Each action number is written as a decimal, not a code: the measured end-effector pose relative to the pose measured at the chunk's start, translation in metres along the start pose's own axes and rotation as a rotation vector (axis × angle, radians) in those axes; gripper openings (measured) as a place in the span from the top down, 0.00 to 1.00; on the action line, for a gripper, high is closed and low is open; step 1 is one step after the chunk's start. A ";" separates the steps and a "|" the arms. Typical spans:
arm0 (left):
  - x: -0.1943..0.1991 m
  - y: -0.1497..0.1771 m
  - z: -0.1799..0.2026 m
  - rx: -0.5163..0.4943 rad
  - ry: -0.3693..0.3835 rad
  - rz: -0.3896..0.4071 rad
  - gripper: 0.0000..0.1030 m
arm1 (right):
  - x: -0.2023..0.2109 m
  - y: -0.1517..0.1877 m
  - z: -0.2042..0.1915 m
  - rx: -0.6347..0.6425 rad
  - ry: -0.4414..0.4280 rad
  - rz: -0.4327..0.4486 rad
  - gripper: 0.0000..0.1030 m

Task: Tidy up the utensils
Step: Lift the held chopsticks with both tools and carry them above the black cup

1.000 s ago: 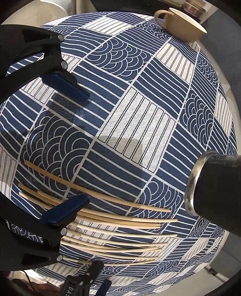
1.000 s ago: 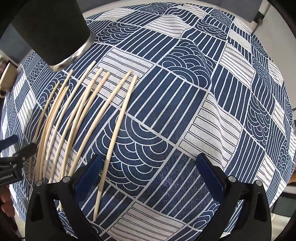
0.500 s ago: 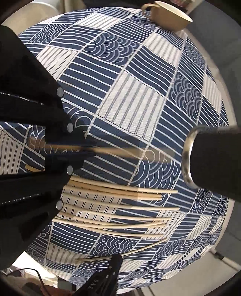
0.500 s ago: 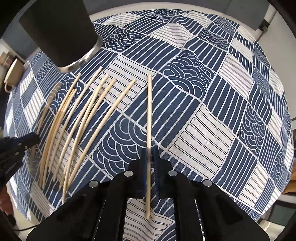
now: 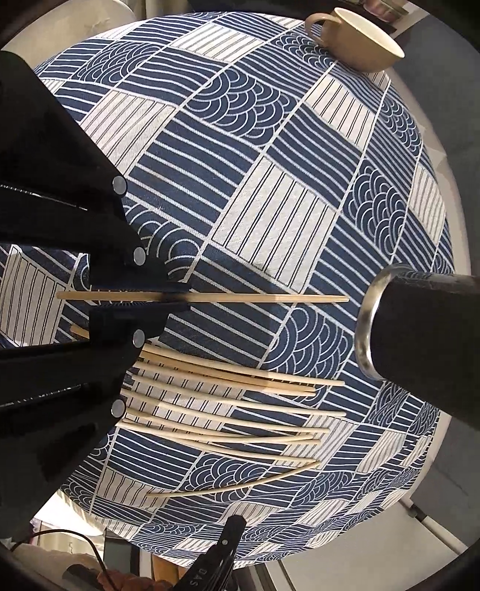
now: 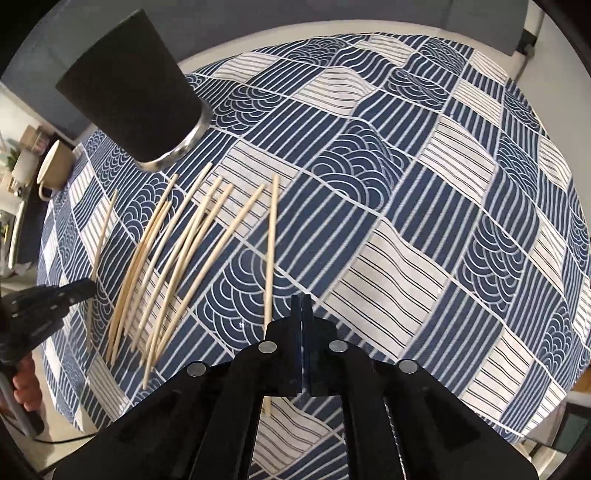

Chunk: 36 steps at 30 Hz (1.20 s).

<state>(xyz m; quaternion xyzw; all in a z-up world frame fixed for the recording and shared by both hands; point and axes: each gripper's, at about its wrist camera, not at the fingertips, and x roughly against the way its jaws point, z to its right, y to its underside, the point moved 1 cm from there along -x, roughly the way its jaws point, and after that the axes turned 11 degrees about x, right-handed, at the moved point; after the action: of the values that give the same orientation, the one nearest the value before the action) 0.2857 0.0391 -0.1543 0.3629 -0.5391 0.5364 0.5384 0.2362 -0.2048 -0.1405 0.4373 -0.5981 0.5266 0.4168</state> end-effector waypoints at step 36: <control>0.082 0.013 0.020 0.208 -0.097 0.200 0.95 | 0.015 -0.044 -0.002 0.189 -0.125 0.132 0.96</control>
<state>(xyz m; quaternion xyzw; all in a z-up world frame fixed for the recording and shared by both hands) 0.2567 0.0374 -0.0737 0.3865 -0.5396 0.6222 0.4151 0.2743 -0.2069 -0.1148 0.4661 -0.5981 0.5788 0.3001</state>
